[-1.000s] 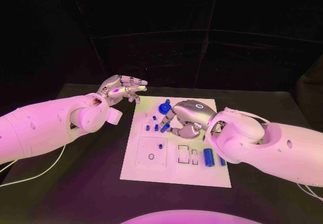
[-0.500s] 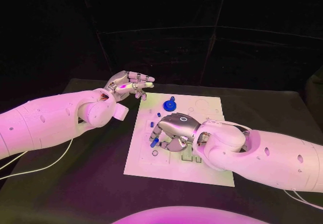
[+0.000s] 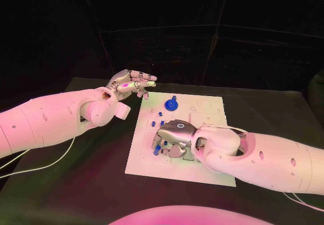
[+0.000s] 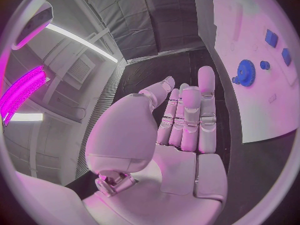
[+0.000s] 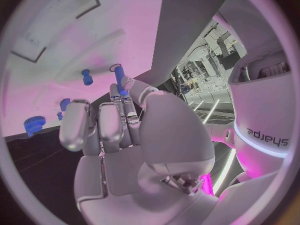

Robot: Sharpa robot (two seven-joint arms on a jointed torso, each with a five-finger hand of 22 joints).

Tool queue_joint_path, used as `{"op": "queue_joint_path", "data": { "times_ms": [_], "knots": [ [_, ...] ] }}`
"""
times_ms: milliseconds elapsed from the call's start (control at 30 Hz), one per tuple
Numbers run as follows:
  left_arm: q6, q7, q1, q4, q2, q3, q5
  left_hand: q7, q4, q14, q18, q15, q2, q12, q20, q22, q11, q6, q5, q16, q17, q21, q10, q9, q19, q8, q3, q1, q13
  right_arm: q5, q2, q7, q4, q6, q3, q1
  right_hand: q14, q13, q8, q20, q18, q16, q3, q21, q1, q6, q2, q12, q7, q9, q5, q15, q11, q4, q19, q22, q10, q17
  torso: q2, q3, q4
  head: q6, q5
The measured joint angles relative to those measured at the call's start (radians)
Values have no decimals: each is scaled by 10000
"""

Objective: Assemble the parts on the task board

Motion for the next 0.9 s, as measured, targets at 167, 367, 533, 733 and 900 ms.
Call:
{"op": "queue_joint_path", "data": {
  "times_ms": [167, 367, 533, 733, 900],
  "knots": [
    [4, 0, 0, -1, 0, 0, 0, 0, 0, 0, 0, 0, 0, 0, 0, 0, 0, 0, 0, 0, 0, 0, 0, 0, 0, 0, 0, 0, 0, -100, 18, -62, -38, 87, -4, -10, 0, -3, -19, 0, 0, 0, -1, 0, 0, 1, 0, -1, 0, -1, -1, 0, -13, 0, 0, 0, 13, 0, 0, -3, -3, -8, 1],
    [10, 0, 0, 0, -5, 0, 0, 0, 0, 0, 0, 0, 0, 69, 0, -17, 0, 0, 0, 0, -40, -44, 0, 1, 0, 43, 0, 0, 11, -260, 36, -156, -46, 138, -6, -16, 0, 2, -27, 0, 1, 0, -2, 0, 0, 0, -1, -38, 0, -2, 41, 0, -13, 0, 0, -13, 13, -13, 0, -3, -4, -24, 0],
    [17, 0, 0, 0, -7, 0, 0, 0, 0, 0, 0, 0, 0, 69, 0, -16, 0, 0, 0, 0, -40, -44, 0, 1, 0, 43, 0, 0, 11, -458, 88, -251, -48, 166, -7, -21, 0, 6, -28, 0, 1, 0, -3, 0, -1, -1, -1, -38, 0, -5, 41, 0, -13, 0, 0, -13, 13, -12, 2, -3, -4, -33, -7],
    [27, -2, 0, -5, -3, 0, 0, 0, 0, 0, 0, 0, 0, 69, 0, -16, 0, 0, 0, 0, -40, -42, 0, 1, 0, 42, 0, 0, 10, -712, 218, -344, -62, 284, -11, -34, 0, 17, -53, 0, 0, 0, -13, 0, -64, -2, -64, -38, 0, -6, 42, 1, -16, 10, 0, -22, 16, -35, 3, -4, -4, -38, -19],
    [34, -4, 0, -5, -1, 0, 1, 0, 0, 0, 0, 0, 0, 69, 0, -15, 0, 0, 0, 0, -40, -42, 0, 1, 0, 42, 0, 0, 9, -875, 327, -380, -62, 367, -15, -42, 0, 28, -55, 0, 1, 0, -103, 0, -193, -34, -180, -153, 32, -4, 262, 1, -68, 100, 0, -35, 69, -52, 3, -8, -4, -47, -28]
  ]
}}
